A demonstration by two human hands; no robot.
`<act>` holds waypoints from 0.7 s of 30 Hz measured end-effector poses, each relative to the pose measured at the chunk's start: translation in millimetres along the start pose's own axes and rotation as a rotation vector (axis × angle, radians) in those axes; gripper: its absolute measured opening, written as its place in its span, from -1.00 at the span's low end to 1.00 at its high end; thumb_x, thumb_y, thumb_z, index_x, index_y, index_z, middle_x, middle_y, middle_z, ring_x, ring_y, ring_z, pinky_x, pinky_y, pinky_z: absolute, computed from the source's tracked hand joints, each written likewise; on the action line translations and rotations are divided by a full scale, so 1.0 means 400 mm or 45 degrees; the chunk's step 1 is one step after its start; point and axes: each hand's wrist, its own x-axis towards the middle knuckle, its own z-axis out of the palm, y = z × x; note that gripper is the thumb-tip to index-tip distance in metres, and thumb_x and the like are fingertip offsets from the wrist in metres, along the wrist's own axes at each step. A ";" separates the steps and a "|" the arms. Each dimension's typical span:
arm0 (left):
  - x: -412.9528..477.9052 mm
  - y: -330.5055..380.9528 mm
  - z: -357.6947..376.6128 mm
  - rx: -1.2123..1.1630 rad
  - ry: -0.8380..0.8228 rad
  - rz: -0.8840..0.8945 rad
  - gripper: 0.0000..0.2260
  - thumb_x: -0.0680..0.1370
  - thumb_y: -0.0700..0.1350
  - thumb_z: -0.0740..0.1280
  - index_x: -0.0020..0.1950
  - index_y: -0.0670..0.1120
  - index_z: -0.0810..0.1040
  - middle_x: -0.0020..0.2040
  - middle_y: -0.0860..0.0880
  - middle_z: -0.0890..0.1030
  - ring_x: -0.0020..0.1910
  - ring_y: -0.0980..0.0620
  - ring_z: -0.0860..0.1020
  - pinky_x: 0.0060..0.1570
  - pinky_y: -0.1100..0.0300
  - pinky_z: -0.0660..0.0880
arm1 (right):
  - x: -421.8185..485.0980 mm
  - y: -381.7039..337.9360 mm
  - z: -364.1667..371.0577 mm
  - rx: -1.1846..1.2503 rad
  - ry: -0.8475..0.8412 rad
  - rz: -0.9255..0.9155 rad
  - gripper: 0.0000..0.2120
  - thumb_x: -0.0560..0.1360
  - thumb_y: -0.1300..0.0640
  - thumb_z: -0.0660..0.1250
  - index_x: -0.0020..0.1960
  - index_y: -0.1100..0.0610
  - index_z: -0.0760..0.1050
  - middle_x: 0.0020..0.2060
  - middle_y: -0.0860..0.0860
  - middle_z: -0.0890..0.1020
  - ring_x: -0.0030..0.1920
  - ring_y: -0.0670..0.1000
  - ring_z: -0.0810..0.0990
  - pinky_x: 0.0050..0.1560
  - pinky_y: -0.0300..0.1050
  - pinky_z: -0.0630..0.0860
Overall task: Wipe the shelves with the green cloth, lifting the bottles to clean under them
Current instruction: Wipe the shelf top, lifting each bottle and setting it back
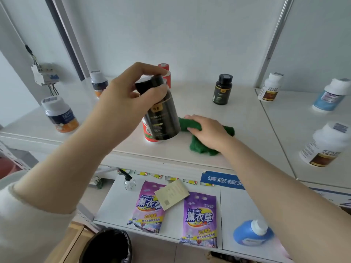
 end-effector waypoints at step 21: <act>0.015 0.025 0.395 0.102 -0.466 0.074 -0.75 0.51 -0.08 0.31 0.18 0.11 0.46 0.04 0.08 0.47 -0.11 0.11 0.50 -0.19 0.37 0.38 | -0.535 0.142 -0.267 0.622 0.653 0.412 -0.84 0.51 0.09 0.24 -0.12 -0.18 0.49 -0.16 -0.13 0.66 -0.06 -0.08 0.61 0.06 -0.05 0.52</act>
